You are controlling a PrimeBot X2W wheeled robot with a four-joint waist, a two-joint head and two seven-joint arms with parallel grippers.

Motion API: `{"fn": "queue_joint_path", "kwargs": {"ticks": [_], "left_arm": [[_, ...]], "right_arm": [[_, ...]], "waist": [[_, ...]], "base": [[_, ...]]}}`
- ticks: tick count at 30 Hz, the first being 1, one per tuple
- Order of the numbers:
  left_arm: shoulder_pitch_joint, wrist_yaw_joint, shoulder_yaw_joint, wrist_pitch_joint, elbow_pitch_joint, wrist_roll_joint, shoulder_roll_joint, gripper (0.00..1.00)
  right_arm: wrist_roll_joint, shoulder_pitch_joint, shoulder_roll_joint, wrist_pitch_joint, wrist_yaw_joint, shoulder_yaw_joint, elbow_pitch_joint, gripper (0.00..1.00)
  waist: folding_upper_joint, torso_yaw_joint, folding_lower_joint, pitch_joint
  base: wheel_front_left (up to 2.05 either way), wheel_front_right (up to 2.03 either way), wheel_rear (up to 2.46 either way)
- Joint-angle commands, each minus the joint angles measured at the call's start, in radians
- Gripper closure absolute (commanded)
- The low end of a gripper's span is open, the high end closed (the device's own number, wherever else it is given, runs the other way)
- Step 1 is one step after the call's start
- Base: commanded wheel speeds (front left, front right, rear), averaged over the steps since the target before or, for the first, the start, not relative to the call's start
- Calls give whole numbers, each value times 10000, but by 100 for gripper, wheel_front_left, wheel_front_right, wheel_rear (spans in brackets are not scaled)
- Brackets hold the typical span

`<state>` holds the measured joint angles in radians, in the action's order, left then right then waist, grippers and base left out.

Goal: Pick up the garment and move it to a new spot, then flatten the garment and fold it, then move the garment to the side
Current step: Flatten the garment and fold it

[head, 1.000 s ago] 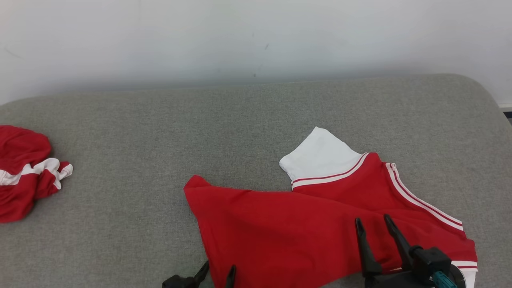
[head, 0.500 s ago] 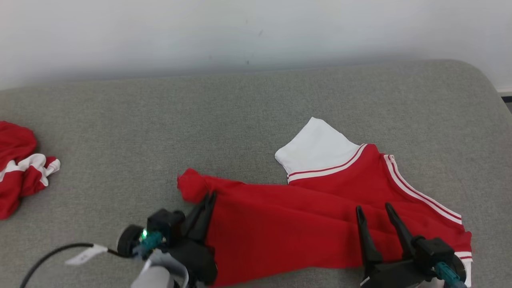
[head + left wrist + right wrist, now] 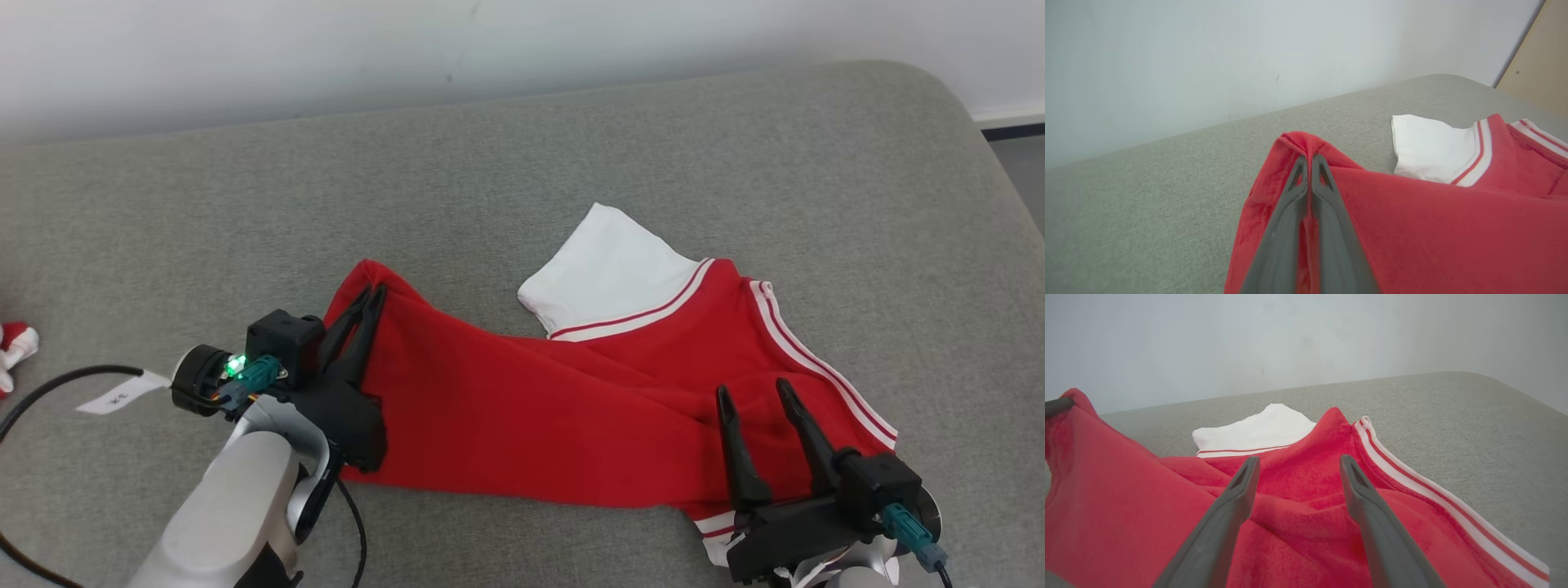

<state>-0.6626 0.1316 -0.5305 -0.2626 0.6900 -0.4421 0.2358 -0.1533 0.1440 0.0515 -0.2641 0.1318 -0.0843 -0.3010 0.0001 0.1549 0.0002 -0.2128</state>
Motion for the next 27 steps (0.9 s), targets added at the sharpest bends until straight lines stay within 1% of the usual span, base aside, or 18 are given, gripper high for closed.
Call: {"fn": "queue_joint_path", "kwargs": {"ticks": [1, 2, 3, 4, 5, 9, 12, 18, 20, 21, 24, 27], "left_arm": [[-173, -23, -25, -32, 247, -229, 77, 100], [-226, -24, -72, -33, 392, -205, 107, 100], [-280, -24, -62, -32, 478, -255, 114, 96], [-288, -24, -38, -32, 548, -286, 127, 58], [-255, -24, -6, -33, 564, -282, 150, 0], [347, -23, 379, -32, 291, -100, 148, 0], [984, -23, 993, -32, -339, 68, 113, 0], [3225, -23, 1776, -32, -1910, 678, 44, 0], [3908, -23, 2021, -32, -2364, 808, 83, 0], [4516, -23, 2208, -32, -2744, 938, 104, 0], [5137, -23, 2360, -32, -3192, 1038, 99, 0], [5434, -23, 2431, -32, -3395, 1116, 17, 0]], "right_arm": [[-47, 93, -14, -2, -23, 0, -17, 0], [-48, 109, -18, -2, -23, 2, -40, 0], [-51, 109, -18, -2, -23, 1, -62, 0], [-39, 84, -17, -2, -23, 16, -57, 0], [-29, 48, -16, -2, -23, 40, -45, 0], [-21, -254, -18, -2, -23, 188, 9, 0], [-18, -461, -16, -2, -23, 324, 70, 0], [152, -1208, 215, 0, -23, 944, 328, 0], [222, -1557, 340, -2, -23, 1215, 519, 0], [262, -1949, 456, -2, -23, 1451, 708, 0], [325, -2547, 540, -2, -24, 1736, 990, 0], [328, -2944, 570, -2, -24, 1824, 1062, 0]], "waist": [[-1, 222, -2, -166], [-1, 253, -2, -163], [-1, 280, -2, -153], [-1, 299, -2, -137], [-1, 308, -2, -109], [-1, 200, -2, 142], [-1, 71, -2, 400], [-1, -64, -2, 917], [-1, -90, -2, 1000], [-1, -116, -2, 1045], [-1, -124, -2, 1032], [-1, -115, -2, 994]], "base": [[0, 0, 0], [0, 0, 0], [0, 0, 0], [0, 0, 0], [0, 0, 0], [0, 0, 0], [0, 0, 0], [0, 0, 0], [0, 0, 0], [0, 0, 0], [0, 0, 0], [0, 0, 0]]}}
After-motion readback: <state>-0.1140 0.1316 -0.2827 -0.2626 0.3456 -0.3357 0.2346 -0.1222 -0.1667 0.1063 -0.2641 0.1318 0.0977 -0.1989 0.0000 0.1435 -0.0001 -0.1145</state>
